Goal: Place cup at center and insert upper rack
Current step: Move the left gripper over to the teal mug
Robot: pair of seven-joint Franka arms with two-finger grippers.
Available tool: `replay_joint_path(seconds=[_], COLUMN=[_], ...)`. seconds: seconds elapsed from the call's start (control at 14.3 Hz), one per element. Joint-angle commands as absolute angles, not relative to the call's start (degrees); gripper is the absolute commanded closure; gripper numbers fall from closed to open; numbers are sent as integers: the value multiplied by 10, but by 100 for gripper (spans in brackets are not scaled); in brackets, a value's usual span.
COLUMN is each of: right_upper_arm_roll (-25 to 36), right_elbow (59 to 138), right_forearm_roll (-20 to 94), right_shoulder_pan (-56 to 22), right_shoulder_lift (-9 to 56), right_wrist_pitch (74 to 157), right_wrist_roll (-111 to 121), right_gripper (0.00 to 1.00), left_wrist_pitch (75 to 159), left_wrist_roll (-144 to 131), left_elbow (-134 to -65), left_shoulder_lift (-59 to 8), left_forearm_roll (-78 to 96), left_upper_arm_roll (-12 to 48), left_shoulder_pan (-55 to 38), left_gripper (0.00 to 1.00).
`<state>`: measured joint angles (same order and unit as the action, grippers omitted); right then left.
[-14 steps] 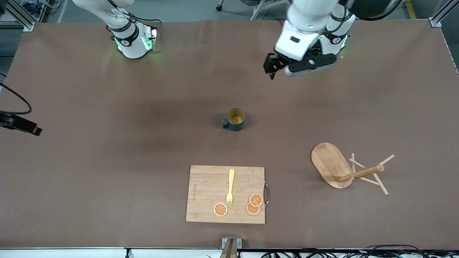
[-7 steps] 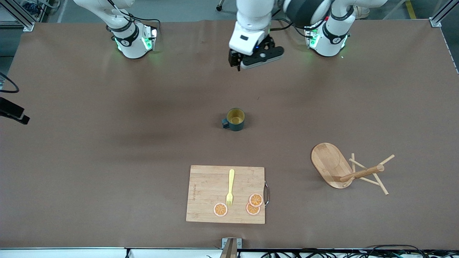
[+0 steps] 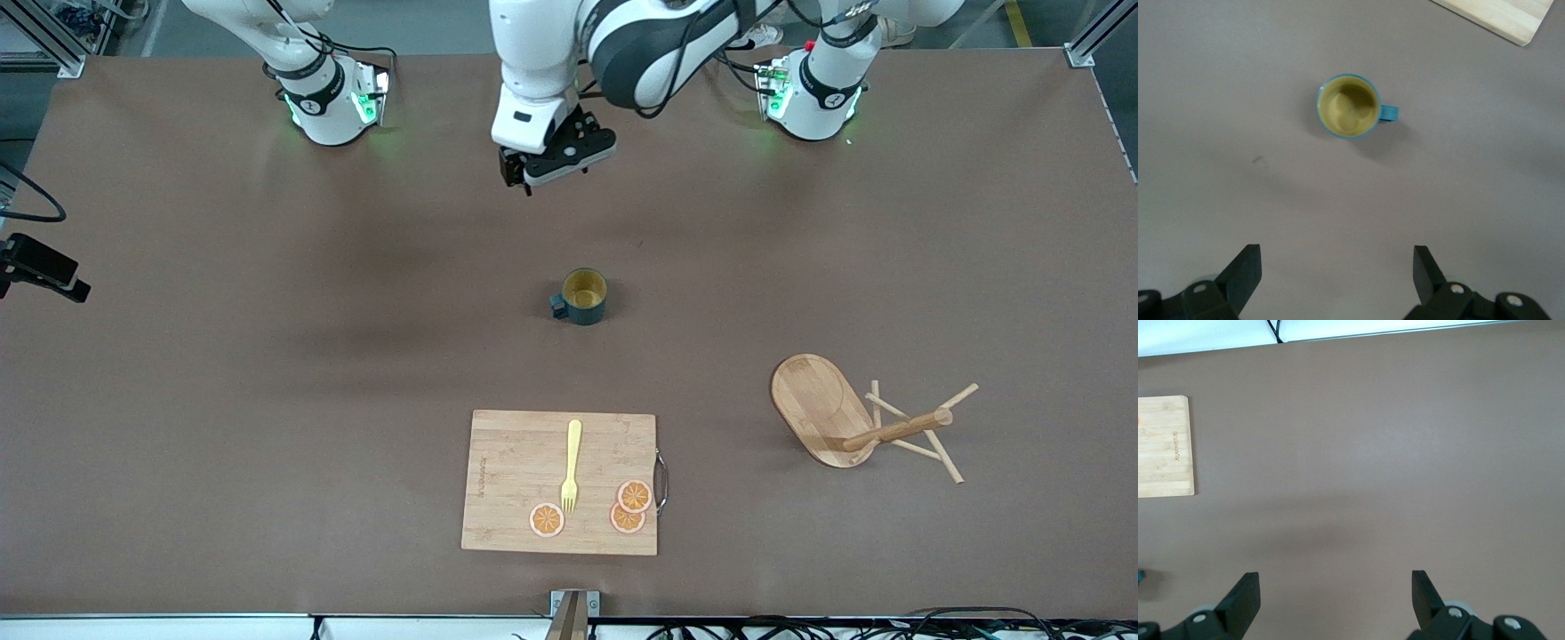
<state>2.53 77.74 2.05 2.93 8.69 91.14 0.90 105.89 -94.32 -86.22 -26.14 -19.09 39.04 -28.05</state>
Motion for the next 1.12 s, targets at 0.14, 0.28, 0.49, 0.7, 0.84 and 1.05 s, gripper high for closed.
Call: replay_joint_path(seconds=[0.14, 0.28, 0.49, 0.7, 0.84, 1.05], right_upper_arm_roll=[16, 16, 16, 16, 15, 14], right_elbow=[809, 816, 817, 816, 812, 810], right_forearm_roll=[9, 1, 0, 0, 1, 4], right_shoulder_pan=[40, 40, 40, 39, 39, 40], right_shoulder_lift=[65, 65, 66, 69, 71, 75], right_wrist_pitch=[918, 921, 927, 929, 928, 932], right_wrist_roll=[13, 13, 13, 13, 10, 7], right_gripper=[0, 0, 0, 0, 0, 0], left_wrist_pitch=[1056, 1060, 1089, 1106, 1107, 1107], left_wrist_roll=[-1011, -1024, -1073, -1084, -1104, -1145], left_elbow=[-764, -750, -751, -751, -751, -751], left_shoulder_lift=[-345, -360, -385, -409, -422, -446], left_forearm_roll=[-239, -239, -240, -241, -259, -320], left_upper_arm_roll=[303, 240, 156, 113, 97, 91], left_shoulder_pan=[-402, -470, -559, -600, -626, -646], left_gripper=[0, 0, 0, 0, 0, 0])
